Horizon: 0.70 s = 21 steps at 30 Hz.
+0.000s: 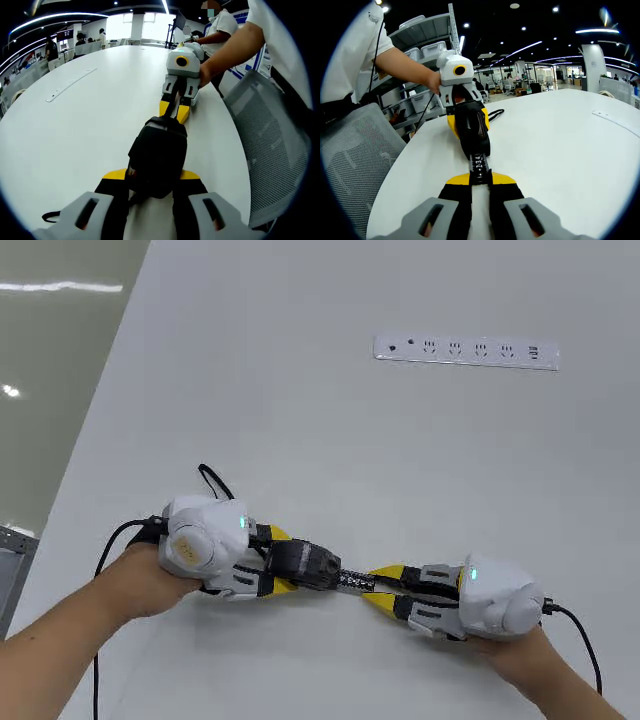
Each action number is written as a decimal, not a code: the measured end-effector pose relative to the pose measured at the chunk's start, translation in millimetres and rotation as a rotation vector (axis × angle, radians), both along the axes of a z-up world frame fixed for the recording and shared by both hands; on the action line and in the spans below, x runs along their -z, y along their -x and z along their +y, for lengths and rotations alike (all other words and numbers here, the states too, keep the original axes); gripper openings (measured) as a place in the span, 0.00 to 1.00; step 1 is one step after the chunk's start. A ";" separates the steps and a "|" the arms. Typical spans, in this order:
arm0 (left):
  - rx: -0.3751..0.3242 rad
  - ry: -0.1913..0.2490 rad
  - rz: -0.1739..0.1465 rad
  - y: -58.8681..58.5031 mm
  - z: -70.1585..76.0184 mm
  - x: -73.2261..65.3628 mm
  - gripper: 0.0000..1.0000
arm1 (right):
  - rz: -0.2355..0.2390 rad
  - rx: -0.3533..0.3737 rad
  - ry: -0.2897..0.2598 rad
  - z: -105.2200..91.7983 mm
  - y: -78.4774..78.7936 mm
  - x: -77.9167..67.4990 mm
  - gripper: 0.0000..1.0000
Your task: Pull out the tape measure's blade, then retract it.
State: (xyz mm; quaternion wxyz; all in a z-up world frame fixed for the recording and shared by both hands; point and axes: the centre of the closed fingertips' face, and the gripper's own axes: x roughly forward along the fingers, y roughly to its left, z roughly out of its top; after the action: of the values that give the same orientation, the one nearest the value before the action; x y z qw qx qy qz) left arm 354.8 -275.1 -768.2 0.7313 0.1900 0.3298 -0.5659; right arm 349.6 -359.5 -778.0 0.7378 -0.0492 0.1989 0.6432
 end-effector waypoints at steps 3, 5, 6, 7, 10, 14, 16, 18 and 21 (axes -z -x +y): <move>-0.002 -0.001 0.000 -0.1 0.0 0.2 0.30 | 0.001 0.001 0.000 -1.5 0.0 0.2 0.10; -0.002 -0.002 0.000 -0.1 0.0 0.1 0.30 | -0.002 0.000 0.000 -2.2 0.2 0.0 0.10; -0.002 -0.002 0.000 -0.1 0.0 0.0 0.30 | -0.003 0.000 0.001 -2.6 0.3 0.0 0.10; -0.002 -0.002 0.000 0.1 0.0 0.0 0.30 | -0.001 0.001 0.000 -3.1 0.4 0.0 0.10; -0.001 -0.002 0.000 0.0 -0.1 0.1 0.30 | -0.004 0.001 0.001 -5.0 0.8 0.0 0.10; -0.001 -0.003 -0.001 0.0 0.0 0.3 0.30 | 0.001 0.005 0.000 -8.1 0.8 0.0 0.10; -0.002 -0.003 0.000 0.0 0.0 0.5 0.30 | 0.001 0.005 0.001 -9.0 1.0 -0.2 0.10; -0.002 -0.003 0.000 -0.1 0.0 0.6 0.30 | -0.002 0.006 0.001 -10.6 0.8 -0.4 0.10; -0.003 -0.002 0.001 0.0 -0.1 0.6 0.30 | -0.001 0.007 0.001 -12.7 1.1 -0.6 0.10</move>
State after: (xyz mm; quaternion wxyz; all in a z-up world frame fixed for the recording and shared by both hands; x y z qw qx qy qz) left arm 354.8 -275.2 -768.7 0.7318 0.1899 0.3311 -0.5646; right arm 348.4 -372.2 -777.5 0.7401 -0.0493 0.1989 0.6405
